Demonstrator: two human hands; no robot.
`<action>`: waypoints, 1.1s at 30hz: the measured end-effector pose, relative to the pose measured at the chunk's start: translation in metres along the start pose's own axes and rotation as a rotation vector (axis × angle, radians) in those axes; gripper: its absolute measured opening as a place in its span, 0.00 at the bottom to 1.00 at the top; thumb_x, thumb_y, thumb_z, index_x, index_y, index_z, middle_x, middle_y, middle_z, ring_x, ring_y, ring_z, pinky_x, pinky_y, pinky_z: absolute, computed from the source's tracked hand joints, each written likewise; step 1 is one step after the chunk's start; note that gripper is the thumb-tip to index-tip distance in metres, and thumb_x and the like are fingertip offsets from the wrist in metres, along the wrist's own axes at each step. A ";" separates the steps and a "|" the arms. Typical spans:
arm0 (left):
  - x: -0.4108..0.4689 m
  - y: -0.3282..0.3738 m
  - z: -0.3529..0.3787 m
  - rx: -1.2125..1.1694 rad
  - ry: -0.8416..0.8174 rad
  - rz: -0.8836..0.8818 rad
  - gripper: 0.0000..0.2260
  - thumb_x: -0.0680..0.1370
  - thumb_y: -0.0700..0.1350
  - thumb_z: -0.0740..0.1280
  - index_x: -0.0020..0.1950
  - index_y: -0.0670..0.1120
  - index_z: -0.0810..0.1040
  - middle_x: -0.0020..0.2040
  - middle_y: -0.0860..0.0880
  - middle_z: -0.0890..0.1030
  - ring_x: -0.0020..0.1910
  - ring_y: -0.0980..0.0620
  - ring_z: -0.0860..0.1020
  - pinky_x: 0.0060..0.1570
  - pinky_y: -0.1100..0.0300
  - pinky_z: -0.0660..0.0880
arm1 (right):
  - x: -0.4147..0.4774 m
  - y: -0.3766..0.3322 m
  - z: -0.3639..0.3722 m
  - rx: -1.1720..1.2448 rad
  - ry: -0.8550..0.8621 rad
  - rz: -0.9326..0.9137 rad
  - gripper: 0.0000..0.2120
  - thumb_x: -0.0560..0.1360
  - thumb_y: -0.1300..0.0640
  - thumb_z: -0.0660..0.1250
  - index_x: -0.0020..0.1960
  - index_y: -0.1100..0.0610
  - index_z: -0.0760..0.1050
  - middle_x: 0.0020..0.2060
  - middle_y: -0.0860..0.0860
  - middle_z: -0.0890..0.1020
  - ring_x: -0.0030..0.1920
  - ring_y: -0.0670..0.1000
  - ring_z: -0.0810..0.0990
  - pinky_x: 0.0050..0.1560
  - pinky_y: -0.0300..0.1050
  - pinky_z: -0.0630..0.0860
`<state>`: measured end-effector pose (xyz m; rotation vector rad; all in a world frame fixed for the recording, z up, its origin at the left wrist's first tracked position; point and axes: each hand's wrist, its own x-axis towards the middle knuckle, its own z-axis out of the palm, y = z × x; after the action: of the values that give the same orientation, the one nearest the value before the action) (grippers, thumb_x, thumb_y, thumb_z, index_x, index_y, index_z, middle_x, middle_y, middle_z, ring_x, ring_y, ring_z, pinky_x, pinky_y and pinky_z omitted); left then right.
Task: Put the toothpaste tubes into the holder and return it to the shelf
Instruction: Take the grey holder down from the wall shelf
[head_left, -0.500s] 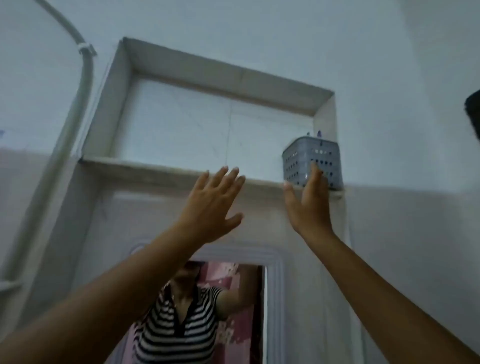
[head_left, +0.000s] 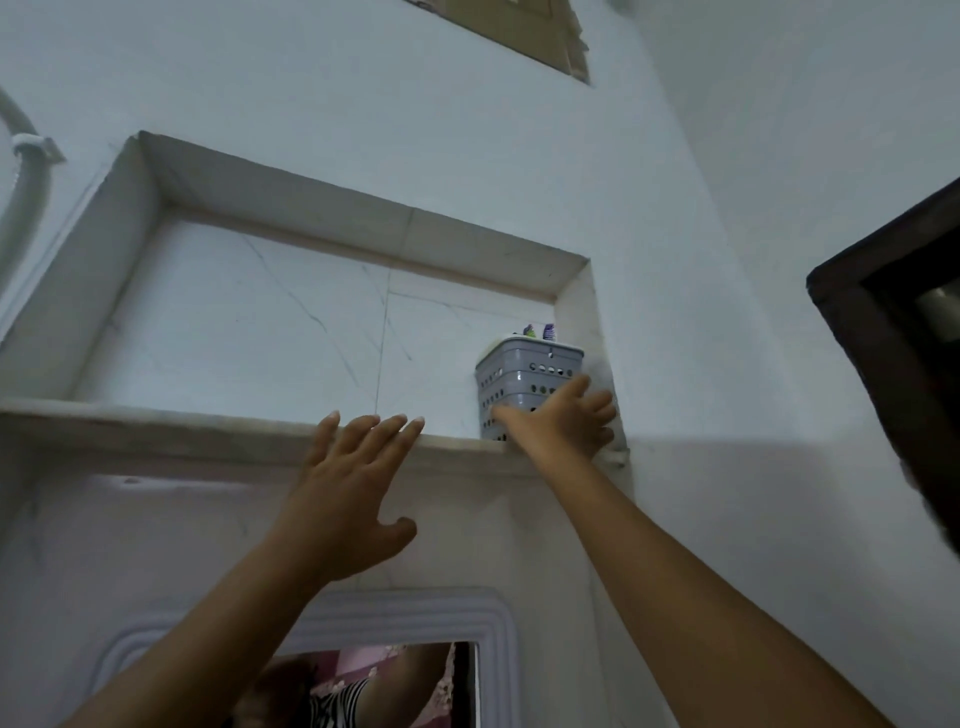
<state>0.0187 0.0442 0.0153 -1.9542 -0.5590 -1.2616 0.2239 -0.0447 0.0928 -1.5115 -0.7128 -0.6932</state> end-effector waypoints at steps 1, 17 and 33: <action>0.000 0.000 0.000 -0.016 -0.001 -0.003 0.43 0.65 0.65 0.54 0.79 0.53 0.52 0.78 0.51 0.61 0.77 0.48 0.58 0.75 0.47 0.39 | 0.002 -0.003 0.001 0.025 -0.025 0.013 0.58 0.63 0.35 0.80 0.80 0.57 0.52 0.73 0.61 0.62 0.71 0.63 0.64 0.70 0.58 0.65; 0.015 0.012 -0.059 -0.554 -0.304 -0.243 0.26 0.79 0.64 0.53 0.76 0.55 0.63 0.77 0.53 0.64 0.77 0.51 0.59 0.77 0.48 0.48 | -0.036 -0.016 -0.098 0.560 -0.149 -0.221 0.47 0.57 0.44 0.84 0.65 0.40 0.56 0.61 0.53 0.68 0.59 0.58 0.77 0.58 0.59 0.83; -0.255 0.163 -0.044 -1.633 -0.545 -1.035 0.21 0.68 0.71 0.60 0.49 0.64 0.84 0.53 0.55 0.85 0.49 0.61 0.84 0.52 0.55 0.77 | -0.340 0.204 -0.123 0.673 -0.697 -0.045 0.44 0.53 0.56 0.89 0.58 0.55 0.64 0.52 0.40 0.81 0.53 0.35 0.82 0.46 0.34 0.81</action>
<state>-0.0028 -0.0863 -0.2608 -3.6822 -1.0569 -2.1625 0.1685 -0.1886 -0.2926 -1.0806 -1.3471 0.0920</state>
